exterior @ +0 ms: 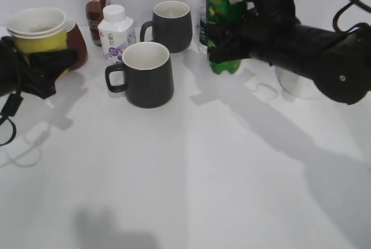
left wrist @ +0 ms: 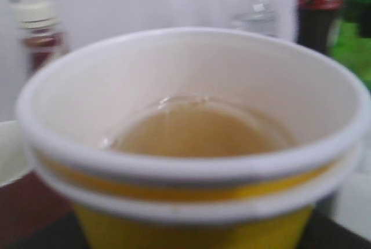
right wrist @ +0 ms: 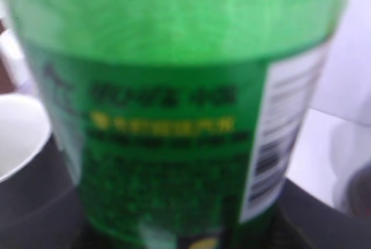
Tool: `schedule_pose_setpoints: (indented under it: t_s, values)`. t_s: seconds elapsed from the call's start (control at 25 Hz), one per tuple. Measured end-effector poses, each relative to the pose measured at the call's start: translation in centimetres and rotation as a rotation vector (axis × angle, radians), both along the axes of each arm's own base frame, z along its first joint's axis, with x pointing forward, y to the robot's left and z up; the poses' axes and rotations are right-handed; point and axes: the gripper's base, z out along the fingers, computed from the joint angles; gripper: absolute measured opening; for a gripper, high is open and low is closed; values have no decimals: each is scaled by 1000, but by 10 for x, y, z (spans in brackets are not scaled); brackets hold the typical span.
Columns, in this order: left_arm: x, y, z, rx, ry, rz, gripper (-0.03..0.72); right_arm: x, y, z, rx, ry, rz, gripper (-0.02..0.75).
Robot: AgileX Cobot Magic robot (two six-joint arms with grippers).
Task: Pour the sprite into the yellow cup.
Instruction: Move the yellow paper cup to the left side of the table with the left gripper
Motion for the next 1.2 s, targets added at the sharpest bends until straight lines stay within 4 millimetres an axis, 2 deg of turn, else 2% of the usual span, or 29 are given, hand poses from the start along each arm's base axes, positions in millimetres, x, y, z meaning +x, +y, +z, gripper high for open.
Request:
schedule_pose_setpoints:
  t_s: [0.2,0.8,1.08,1.2]
  values:
    - [8,7,-6,6,-14,86,385,3,-1,-9,38,53,-44,366]
    - [44,5,-74,-28,50,89,384,5,-3,-12,61,73,-81,366]
    - [49,3,-80,-17,32,73,386,9,-1,-31,51,90,-80,366]
    - [49,3,-80,-6,21,62,442,10,-1,-35,48,97,-80,366]
